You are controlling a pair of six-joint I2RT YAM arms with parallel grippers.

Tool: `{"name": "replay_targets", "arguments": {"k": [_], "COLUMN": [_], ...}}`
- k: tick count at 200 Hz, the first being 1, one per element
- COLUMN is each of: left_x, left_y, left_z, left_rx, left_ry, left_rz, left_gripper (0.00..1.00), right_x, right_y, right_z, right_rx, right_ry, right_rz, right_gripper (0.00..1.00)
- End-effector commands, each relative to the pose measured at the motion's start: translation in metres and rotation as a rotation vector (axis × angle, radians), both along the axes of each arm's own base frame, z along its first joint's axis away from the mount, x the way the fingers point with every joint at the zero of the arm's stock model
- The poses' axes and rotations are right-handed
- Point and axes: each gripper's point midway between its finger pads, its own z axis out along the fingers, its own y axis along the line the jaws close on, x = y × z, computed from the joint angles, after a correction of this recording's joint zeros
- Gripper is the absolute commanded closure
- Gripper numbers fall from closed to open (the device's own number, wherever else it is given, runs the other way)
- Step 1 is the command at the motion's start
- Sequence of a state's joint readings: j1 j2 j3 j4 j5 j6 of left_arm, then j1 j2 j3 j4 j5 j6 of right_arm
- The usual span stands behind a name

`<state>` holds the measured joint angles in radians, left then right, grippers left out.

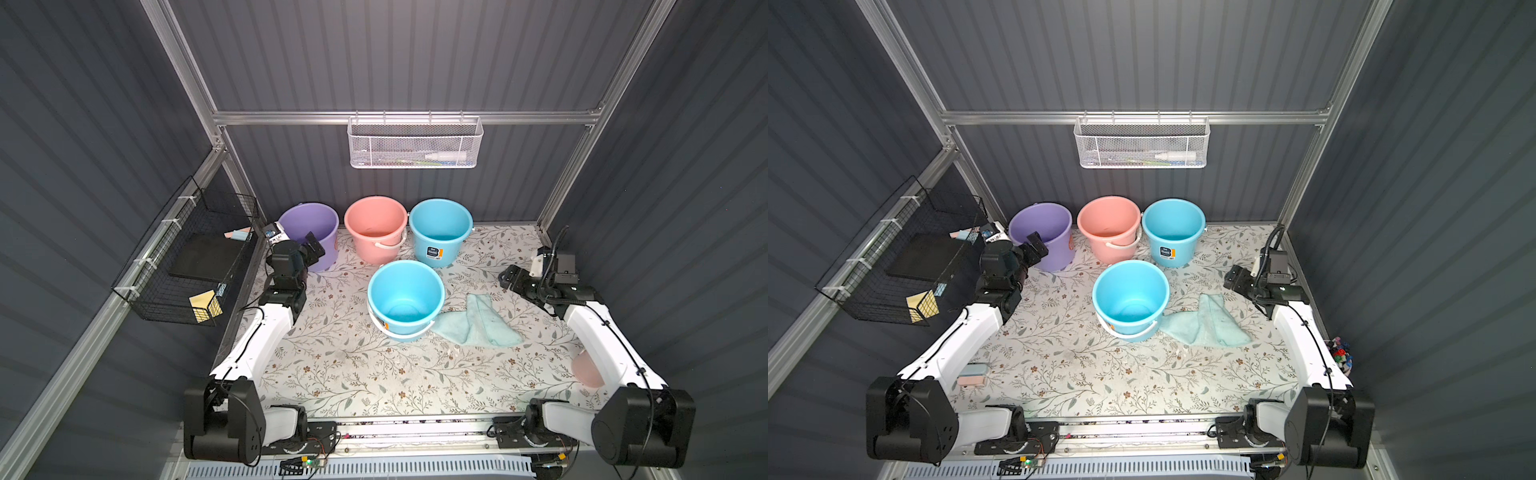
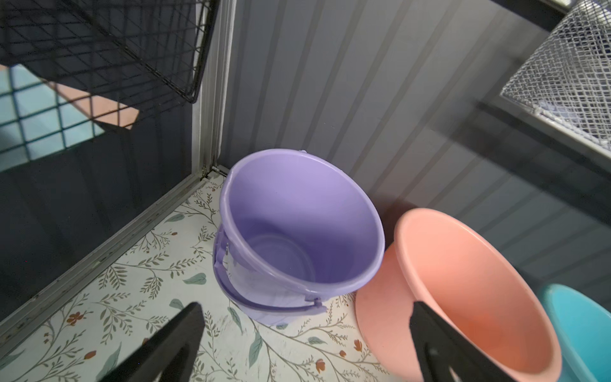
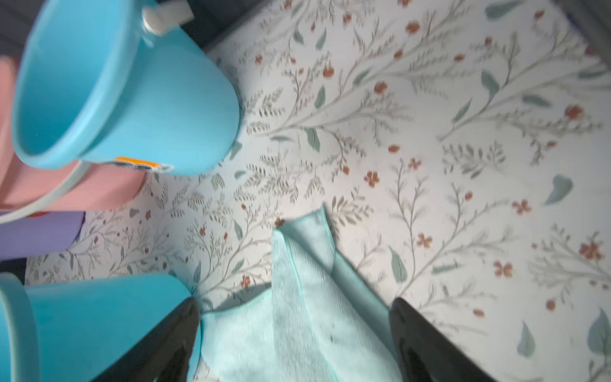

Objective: Wipe the inside of the bucket with a cloth
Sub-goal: Adjust the cleaning item at the center of the board.

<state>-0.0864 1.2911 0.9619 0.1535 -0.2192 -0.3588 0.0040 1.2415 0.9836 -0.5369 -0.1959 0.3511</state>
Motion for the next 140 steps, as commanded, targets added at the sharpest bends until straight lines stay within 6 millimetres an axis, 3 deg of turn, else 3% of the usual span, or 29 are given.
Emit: {"name": "replay_targets", "arguments": {"k": [1,64,95,140], "left_x": [-0.012,-0.009,-0.012,-0.012], "left_y": [-0.015,-0.033,-0.037,-0.039], "left_z": [-0.011,0.001,-0.010,-0.012], "left_rx": [-0.046,-0.045,-0.056,-0.061], "left_ry": [0.109,0.095,0.117,0.126], "left_rz": [-0.077,-0.183,-0.205,-0.220], "left_gripper": [0.00,0.00,0.00,0.00], "right_x": [-0.042,-0.063,-0.066,-0.063], "right_y": [0.025,0.072,0.104,0.151], "right_z": [-0.025,-0.062,-0.080,-0.102], "right_rx": [0.004,-0.301,-0.261,-0.065], "right_ry": [0.238,0.433,0.470,0.484], "right_rz": [0.068,0.258,0.331,0.349], "right_gripper": [0.10,0.15,0.21,0.30]}}
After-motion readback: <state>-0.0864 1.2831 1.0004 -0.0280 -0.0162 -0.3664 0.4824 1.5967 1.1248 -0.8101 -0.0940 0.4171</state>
